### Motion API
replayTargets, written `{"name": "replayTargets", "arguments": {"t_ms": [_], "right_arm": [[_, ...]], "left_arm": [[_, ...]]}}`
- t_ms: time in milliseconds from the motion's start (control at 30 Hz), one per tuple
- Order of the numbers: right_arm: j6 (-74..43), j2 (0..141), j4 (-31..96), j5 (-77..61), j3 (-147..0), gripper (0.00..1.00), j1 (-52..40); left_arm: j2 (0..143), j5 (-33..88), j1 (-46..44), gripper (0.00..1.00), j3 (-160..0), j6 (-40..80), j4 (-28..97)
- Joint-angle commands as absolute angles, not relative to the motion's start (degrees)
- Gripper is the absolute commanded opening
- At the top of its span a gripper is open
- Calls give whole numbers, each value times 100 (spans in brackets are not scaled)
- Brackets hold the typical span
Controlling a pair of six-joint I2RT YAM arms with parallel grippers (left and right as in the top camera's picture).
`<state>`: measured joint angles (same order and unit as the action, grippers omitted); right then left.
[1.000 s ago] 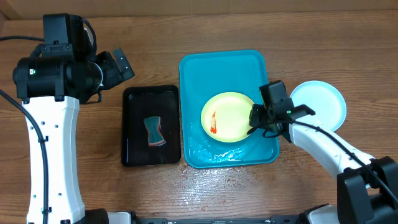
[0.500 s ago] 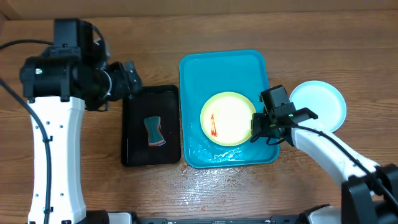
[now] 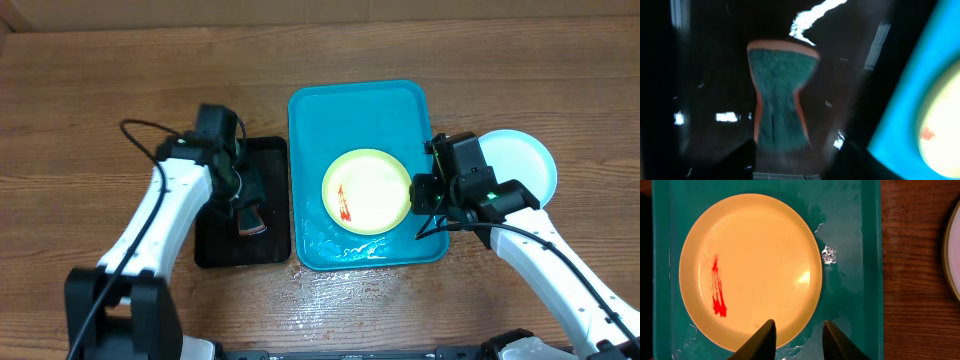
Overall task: Clean dirty plates on tray and stack at the side
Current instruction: 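Grasp the stained yellow plate rim with the right gripper, pull to center, then grasp the sponge from the black tray with the left gripper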
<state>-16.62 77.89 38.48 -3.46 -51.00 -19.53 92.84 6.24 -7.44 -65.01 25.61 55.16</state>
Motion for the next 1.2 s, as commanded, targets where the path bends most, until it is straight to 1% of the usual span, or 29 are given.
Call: {"name": "replayTargets", "arguments": {"t_ms": [0, 67, 100, 133, 167, 267, 300, 367, 400, 500, 567, 600, 733, 833, 1000, 1167], "right_arm": [[-1643, 7741, 3828, -381, -5214, 33, -1940], [-1645, 7741, 3833, -381, -5214, 32, -1940], [-1643, 7741, 3837, -381, -5214, 32, -1940], [-1643, 7741, 3841, -379, -5214, 32, -1940], [-1643, 7741, 3841, -377, -5214, 32, -1940], [-1645, 7741, 3854, -344, -5214, 23, -1933], [-1647, 7741, 3872, -268, -5214, 19, -1925], [-1828, 7741, 3900, 73, -5214, 18, -1865], [-2014, 7741, 3916, 305, -5214, 19, -1811], [-2298, 7741, 3892, 637, -5214, 27, -1485], [-2263, 7743, 3876, 471, -5214, 39, -1267], [-2209, 7749, 3872, 336, -5212, 41, -1170], [-2126, 7867, 3811, -121, -5153, 41, -1048], [-1573, 8154, 3671, -637, -5133, 41, -1173], [-1339, 8960, 3251, -464, -5133, 42, -1461], [-1022, 9690, 2633, -637, -5133, 41, -1507]], "left_arm": [[9802, 419, -799, 46, -6020, 2703, 4993], [10077, 331, -797, 36, -6007, 2700, 4860], [10210, 292, -797, 34, -6007, 2700, 4779], [10315, 248, -797, 28, -6007, 2700, 4705], [10453, 228, -797, 5, -6007, 2700, 4617], [10497, 242, -797, 4, -6012, 2703, 4609], [10477, 239, -797, 4, -6029, 2700, 4641], [10422, 239, -797, 4, -6114, 2700, 4777], [10383, 237, -792, 4, -6191, 2700, 4884], [10178, 235, -770, 4, -6506, 2604, 5242], [10012, 231, -768, 4, -6757, 2429, 5463], [9920, 231, -768, 4, -6921, 2314, 5592], [9647, 108, -768, 4, -7585, 1999, 6128], [9539, -19, -773, 4, -8016, 1896, 6479], [9529, -23, -777, 4, -8573, 1782, 6914], [9529, -67, -777, 4, -8978, 1769, 7253]]}}
